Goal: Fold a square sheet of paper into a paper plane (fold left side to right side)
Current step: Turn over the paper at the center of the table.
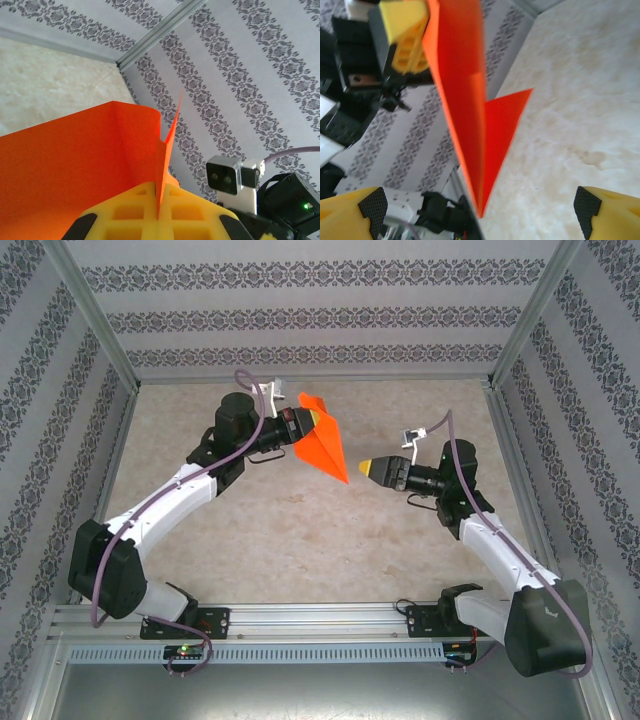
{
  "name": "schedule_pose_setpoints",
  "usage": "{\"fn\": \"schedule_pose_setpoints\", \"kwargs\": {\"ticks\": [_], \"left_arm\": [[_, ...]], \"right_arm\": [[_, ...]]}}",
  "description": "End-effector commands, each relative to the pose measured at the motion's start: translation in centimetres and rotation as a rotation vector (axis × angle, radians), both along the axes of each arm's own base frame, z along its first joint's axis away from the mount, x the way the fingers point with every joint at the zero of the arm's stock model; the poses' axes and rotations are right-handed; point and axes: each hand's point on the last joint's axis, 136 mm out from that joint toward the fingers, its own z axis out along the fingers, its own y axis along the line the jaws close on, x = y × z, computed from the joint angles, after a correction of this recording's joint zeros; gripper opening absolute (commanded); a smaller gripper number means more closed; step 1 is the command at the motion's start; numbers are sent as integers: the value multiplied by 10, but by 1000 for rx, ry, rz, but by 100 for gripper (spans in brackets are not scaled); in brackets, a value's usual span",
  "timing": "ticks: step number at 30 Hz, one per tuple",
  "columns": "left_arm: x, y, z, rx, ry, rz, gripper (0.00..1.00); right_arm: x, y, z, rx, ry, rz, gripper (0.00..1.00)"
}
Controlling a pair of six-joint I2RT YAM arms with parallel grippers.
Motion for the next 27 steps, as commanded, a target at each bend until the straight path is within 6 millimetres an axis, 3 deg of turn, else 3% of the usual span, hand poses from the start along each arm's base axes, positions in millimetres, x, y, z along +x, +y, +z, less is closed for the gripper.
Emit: {"fn": "schedule_pose_setpoints", "kwargs": {"ticks": [1,8,14,21,27], "left_arm": [[-10,-2,30,-23,-74,-36,0],[-22,-6,51,-105,-96,-87,0],[-26,-8,45,-145,-73,-108,0],[-27,-10,31,-145,-31,-121,0],[-28,-11,22,-137,-9,-127,0]], "right_arm": [[-15,16,18,35,-4,90,98],[-20,41,29,59,4,152,98],[-11,55,44,102,4,194,96],[-5,61,57,109,-26,210,73],[-1,59,50,88,-18,191,46]]}}
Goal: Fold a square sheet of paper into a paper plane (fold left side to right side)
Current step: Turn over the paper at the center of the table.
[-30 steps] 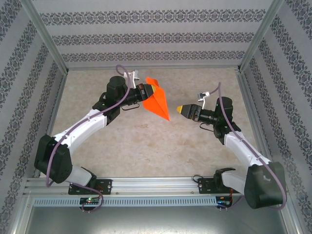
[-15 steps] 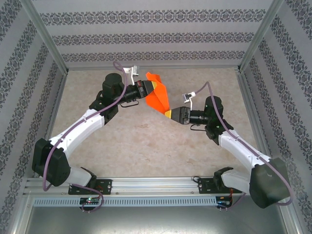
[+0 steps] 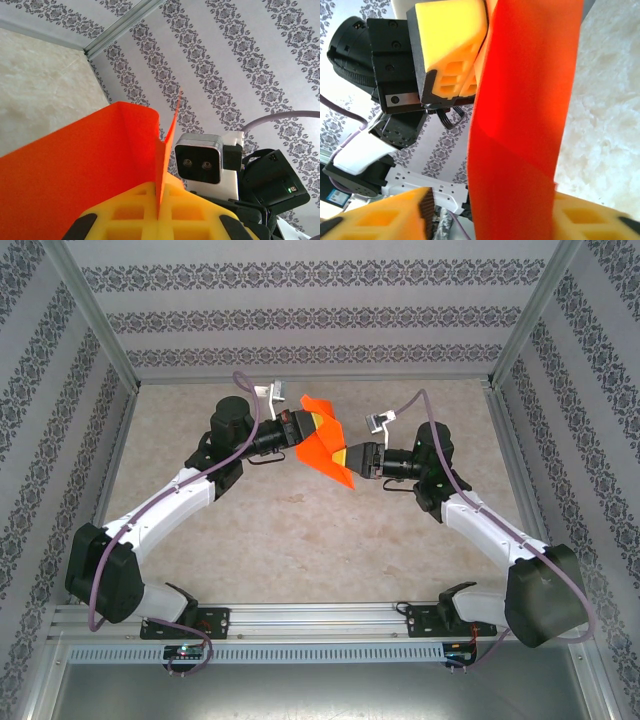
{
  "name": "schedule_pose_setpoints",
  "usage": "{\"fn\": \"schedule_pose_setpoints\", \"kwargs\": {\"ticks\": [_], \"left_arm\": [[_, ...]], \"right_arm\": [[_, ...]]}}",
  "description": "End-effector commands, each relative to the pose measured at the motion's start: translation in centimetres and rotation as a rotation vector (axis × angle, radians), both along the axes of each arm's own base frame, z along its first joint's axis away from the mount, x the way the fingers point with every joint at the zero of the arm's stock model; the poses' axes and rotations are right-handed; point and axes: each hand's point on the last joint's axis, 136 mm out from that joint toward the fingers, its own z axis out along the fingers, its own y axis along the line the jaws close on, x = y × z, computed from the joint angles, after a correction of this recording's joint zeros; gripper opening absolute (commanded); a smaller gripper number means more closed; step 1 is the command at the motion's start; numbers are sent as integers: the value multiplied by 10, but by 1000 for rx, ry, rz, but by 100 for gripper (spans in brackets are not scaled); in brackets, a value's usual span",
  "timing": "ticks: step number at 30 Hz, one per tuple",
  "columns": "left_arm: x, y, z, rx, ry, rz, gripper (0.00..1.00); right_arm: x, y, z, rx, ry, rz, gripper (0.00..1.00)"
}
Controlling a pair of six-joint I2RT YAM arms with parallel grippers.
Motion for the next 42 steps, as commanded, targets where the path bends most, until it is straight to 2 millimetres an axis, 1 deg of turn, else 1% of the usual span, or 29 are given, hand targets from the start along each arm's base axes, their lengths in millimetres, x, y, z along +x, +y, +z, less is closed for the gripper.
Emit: {"fn": "schedule_pose_setpoints", "kwargs": {"ticks": [1,5,8,10,12,13,15,17,20,21,24,27,30,33,34,36,39,42], "left_arm": [[-9,-3,12,-35,-40,-30,0],[-9,-3,8,-31,-32,-32,0],[-9,-3,5,-24,-24,-31,8],[-9,-2,1,-11,-21,-26,17],[-8,0,-4,13,-17,-11,24],[-8,2,-6,26,-15,-3,29],[-6,9,-13,81,-10,39,49],[-6,23,-27,179,6,105,58],[-9,56,-43,342,9,240,68],[-12,69,-48,396,12,283,70],[-25,102,-55,503,10,394,74],[-39,131,-56,561,3,492,75],[-52,156,-58,591,3,583,76],[-63,177,-58,597,-1,667,76],[-65,182,-59,597,1,688,77],[-72,191,-57,589,-5,725,78],[-78,199,-55,586,-15,748,79],[-81,202,-52,598,-21,752,81]], "right_arm": [[-2,3,8,5,-46,16,42],[-1,0,2,-18,-43,-5,29],[-1,-1,-2,-41,-44,-14,22],[-2,-3,-6,-60,-44,-21,16],[-1,-5,-12,-91,-45,-40,10],[-1,-7,-16,-110,-43,-52,7],[0,-11,-23,-162,-43,-84,5],[1,-17,-33,-230,-48,-114,5],[1,-31,-55,-421,-71,-173,2],[1,-39,-63,-508,-81,-205,0],[4,-63,-82,-776,-129,-294,1],[5,-86,-92,-1087,-223,-357,1],[11,-101,-93,-1401,-341,-391,1],[16,-100,-101,-1662,-425,-351,0],[19,-99,-102,-1732,-449,-343,0],[24,-94,-111,-1883,-498,-304,0],[31,-85,-129,-2074,-547,-234,0],[39,-78,-143,-2264,-636,-178,0]]}}
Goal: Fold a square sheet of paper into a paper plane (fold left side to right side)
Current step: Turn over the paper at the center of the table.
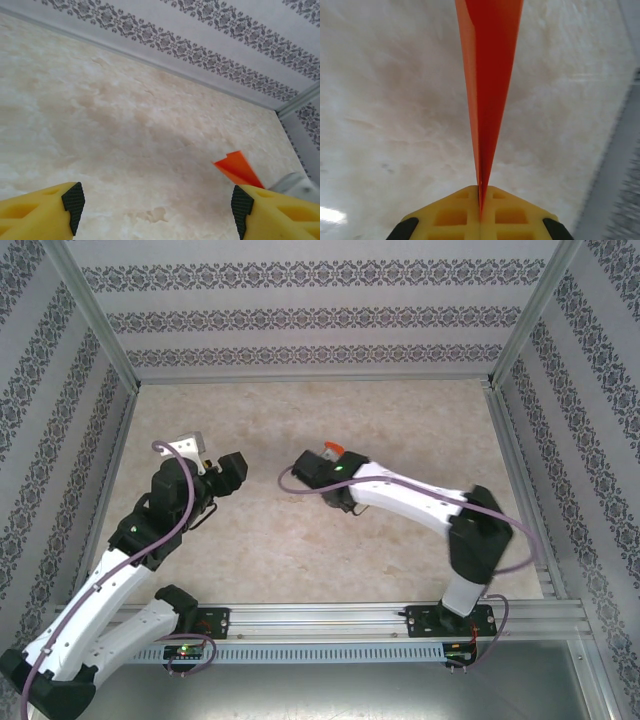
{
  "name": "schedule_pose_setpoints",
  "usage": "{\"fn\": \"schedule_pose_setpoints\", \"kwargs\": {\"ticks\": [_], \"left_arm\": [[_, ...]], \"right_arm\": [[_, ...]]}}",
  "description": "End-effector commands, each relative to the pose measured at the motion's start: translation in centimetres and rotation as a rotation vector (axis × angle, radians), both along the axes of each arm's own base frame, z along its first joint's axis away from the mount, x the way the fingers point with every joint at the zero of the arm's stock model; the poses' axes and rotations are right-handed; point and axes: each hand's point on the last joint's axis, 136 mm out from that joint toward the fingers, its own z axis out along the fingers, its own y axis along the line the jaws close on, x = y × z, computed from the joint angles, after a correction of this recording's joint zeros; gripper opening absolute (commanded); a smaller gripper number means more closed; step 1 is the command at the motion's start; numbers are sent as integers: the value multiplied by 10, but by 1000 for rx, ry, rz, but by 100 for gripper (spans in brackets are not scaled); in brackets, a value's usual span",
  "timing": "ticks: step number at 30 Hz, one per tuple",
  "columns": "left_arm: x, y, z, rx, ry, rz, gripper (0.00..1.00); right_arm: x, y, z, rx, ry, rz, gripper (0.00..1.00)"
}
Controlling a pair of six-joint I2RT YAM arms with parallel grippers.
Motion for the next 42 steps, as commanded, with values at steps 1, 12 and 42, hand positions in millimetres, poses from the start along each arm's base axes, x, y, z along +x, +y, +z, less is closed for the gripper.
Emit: {"fn": "schedule_pose_setpoints", "kwargs": {"ticks": [1,12,42], "left_arm": [[-5,11,-4,55,11,36,81],[-2,8,-11,58,22,30,82],[56,-137,-119,-349,371,-352,82]], "right_arm": [[9,-20,10,-367,-81,41,0],[-5,4,-70,-519,97,131,0],[-58,27,60,1061,120,107,98]]}}
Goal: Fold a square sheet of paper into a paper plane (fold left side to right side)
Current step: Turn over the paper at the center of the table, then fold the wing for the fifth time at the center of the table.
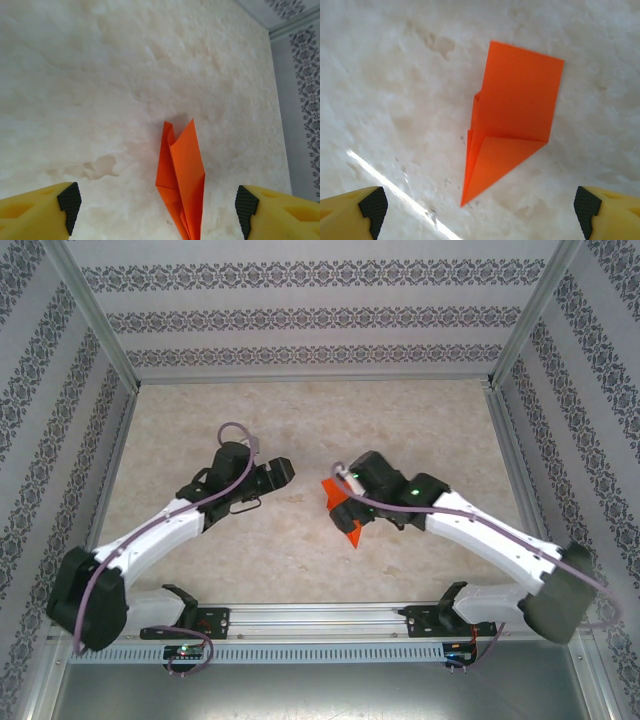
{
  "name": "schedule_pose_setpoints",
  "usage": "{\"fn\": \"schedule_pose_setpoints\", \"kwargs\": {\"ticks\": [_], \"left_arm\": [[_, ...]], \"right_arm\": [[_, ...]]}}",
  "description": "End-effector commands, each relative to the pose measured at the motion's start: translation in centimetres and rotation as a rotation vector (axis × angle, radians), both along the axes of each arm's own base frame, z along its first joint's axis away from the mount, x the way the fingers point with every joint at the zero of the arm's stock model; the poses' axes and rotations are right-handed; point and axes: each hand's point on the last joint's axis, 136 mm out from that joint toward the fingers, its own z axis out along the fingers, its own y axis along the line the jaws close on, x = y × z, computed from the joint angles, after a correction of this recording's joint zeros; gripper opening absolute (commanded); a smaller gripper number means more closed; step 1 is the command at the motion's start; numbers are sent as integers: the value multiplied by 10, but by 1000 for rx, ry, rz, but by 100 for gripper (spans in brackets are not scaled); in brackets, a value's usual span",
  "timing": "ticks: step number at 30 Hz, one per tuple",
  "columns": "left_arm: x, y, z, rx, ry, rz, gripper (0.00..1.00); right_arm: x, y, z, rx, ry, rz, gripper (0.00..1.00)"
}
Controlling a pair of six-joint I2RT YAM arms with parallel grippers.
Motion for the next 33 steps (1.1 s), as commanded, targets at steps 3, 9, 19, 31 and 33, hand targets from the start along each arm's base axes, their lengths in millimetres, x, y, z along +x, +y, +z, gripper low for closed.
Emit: {"fn": "schedule_pose_setpoints", "kwargs": {"ticks": [3,9,19,31,33], "left_arm": [[10,-50,-4,-125,18,-120,81],[20,-93,-37,-151,95,-208,79],[41,-134,-80,-218,172,-247,61],[39,-124,-67,-163,78,-378,0],[34,-119,-53,-172,34,-423,0]], "right_arm": [[18,3,41,461,-25,-84,98],[29,-19,40,704,68,-190,98],[29,-34,17,862,169,-278,98],[40,-50,-3,871,196,-272,97],[42,-47,-4,863,194,-238,96]]}}
